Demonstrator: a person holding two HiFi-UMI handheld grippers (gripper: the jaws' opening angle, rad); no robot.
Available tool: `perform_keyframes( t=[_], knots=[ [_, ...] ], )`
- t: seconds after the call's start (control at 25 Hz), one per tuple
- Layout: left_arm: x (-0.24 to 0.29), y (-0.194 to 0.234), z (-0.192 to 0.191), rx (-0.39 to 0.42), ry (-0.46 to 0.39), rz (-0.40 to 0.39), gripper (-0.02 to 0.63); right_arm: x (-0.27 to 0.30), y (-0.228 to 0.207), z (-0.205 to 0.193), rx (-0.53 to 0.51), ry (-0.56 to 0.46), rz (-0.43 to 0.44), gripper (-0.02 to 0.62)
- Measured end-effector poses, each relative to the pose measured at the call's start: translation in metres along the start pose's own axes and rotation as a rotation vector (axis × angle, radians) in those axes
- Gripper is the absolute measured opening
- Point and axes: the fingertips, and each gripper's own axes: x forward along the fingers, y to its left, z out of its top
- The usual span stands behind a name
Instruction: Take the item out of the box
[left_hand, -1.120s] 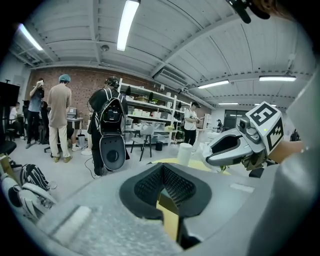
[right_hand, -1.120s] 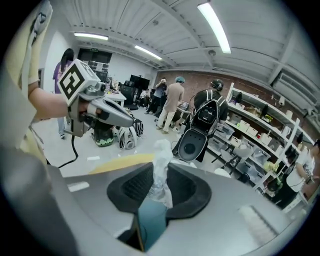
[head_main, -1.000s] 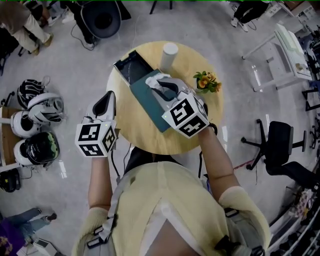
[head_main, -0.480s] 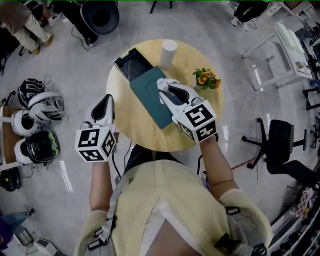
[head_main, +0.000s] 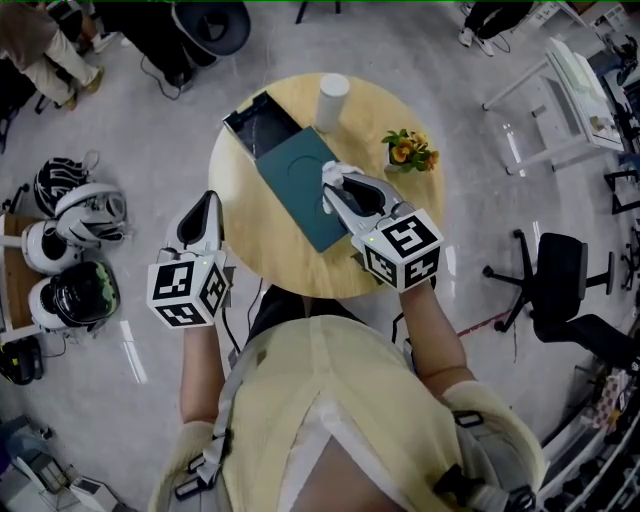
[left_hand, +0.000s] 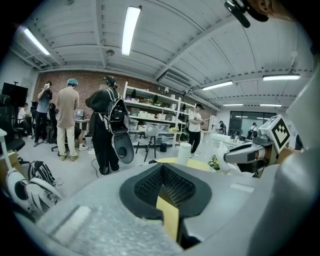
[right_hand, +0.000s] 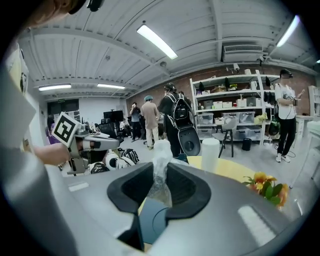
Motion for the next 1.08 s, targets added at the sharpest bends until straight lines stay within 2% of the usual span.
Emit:
perform_keyframes(
  t=[0.36,0.6,1.08],
  knots=[
    [0.000,-0.009,-0.002,-0.010,0.003,-0.011,0.000,-0.005,-0.006,-0.007,0.083,-0.017,-0.014,0.089],
    [0.000,-0.014,0.005,-0.018,-0.027,-0.031,0.000,-0.005,-0.005,-0.004,0.122,-0.028,0.003,0.089],
    [0.006,-0.026,0.010,-0.007,-0.015,-0.074,0.000,-0.007,-0.004,-0.002,0.196,-0.044,0.056,0.089]
  ],
)
